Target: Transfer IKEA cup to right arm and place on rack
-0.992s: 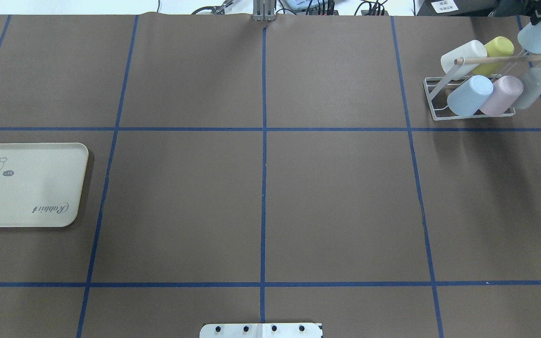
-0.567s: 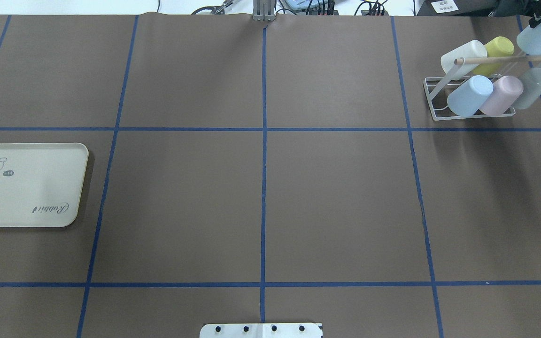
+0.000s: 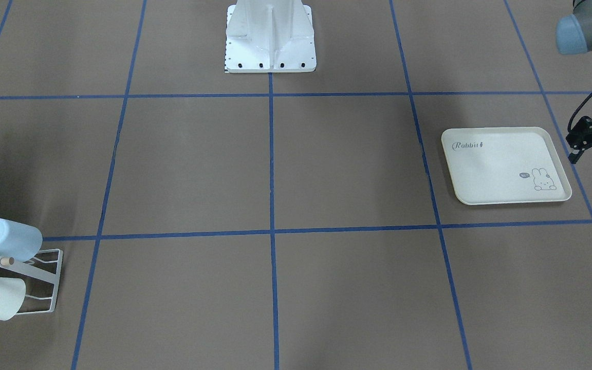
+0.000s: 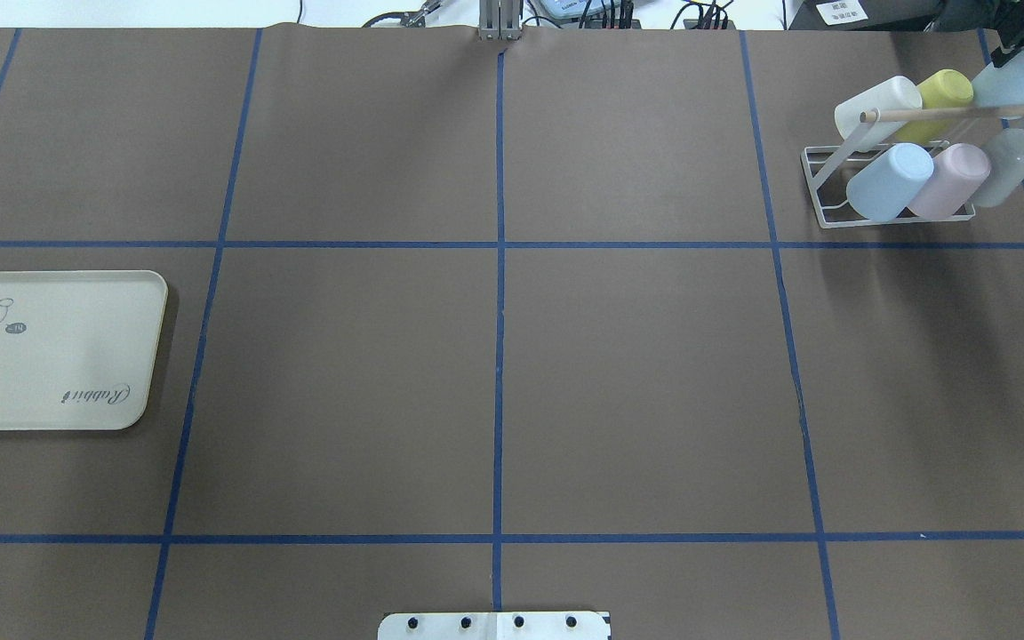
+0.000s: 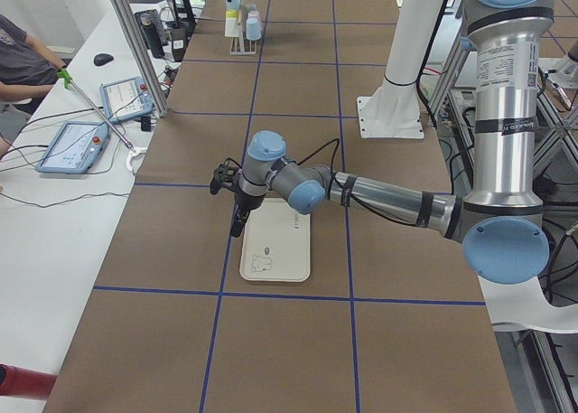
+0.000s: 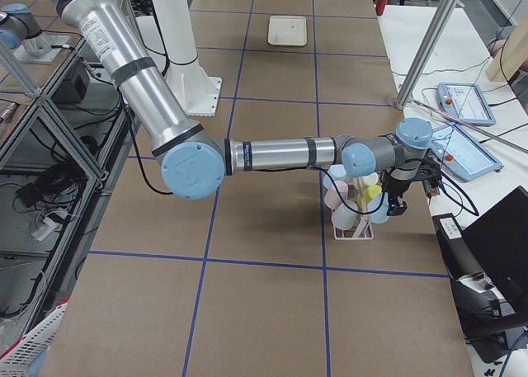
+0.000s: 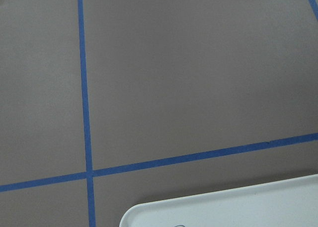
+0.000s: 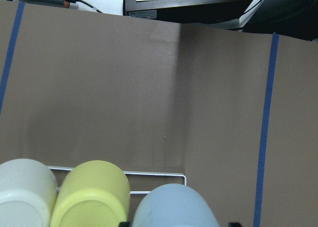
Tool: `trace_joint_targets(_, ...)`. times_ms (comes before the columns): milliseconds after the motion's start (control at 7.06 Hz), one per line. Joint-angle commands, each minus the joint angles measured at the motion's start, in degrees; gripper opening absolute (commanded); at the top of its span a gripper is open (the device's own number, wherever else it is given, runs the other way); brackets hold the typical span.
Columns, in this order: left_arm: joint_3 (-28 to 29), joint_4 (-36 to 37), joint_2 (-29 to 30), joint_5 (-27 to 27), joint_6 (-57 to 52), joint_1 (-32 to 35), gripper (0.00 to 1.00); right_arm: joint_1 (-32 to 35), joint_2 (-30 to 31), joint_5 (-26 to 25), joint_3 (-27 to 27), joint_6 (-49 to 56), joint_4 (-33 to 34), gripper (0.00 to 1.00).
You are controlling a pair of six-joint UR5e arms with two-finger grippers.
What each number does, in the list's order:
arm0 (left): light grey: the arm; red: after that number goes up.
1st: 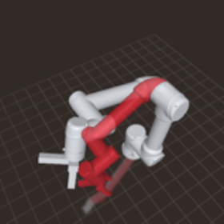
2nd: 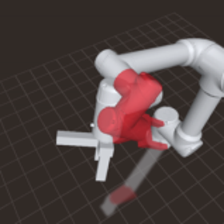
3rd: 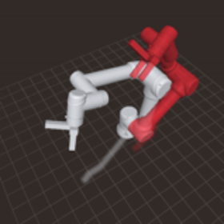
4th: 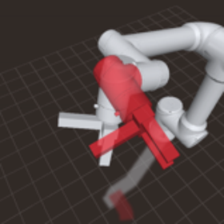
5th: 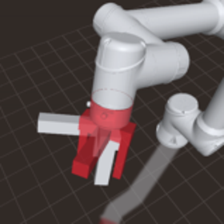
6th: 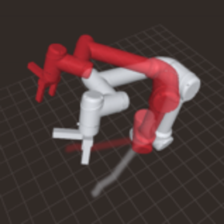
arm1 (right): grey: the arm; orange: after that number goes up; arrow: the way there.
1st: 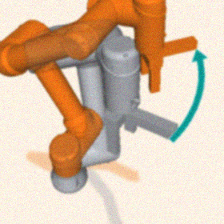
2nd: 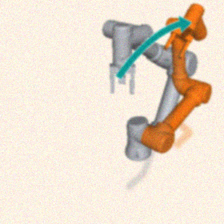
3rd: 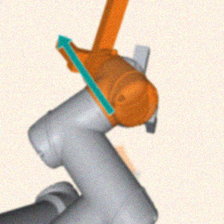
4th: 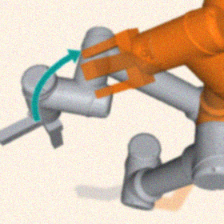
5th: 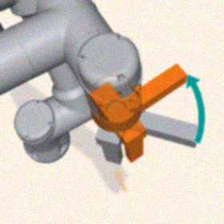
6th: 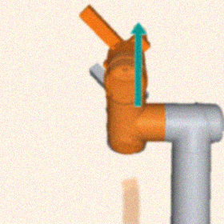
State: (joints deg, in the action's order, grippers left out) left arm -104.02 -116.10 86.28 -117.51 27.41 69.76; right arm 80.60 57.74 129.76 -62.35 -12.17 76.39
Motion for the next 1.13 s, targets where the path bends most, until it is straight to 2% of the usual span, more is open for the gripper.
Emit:
trace_joint_targets(0, -0.13, 0.0, 0.03, 0.0, 0.01, 0.03, 1.0, -1.32, -0.17, -1.69, 0.12, -0.31, -0.19, 0.98)
trace_joint_targets(425, 0.04, 0.0, -1.02, -1.48, -0.86, 0.03, 1.0, -0.89, -0.09, -1.1, -1.71, -0.48, 0.07, 0.99)
trace_joint_targets(567, 0.04, 0.09, -1.46, -3.67, -4.17, 0.37, 1.0, -0.36, 3.48, -0.13, -7.03, -0.49, 0.59, 0.99)
trace_joint_targets(992, 0.66, 1.83, -2.44, -8.16, -11.14, 4.23, 1.0, 2.1, 20.16, 2.34, -26.35, -0.49, 2.6, 0.99)
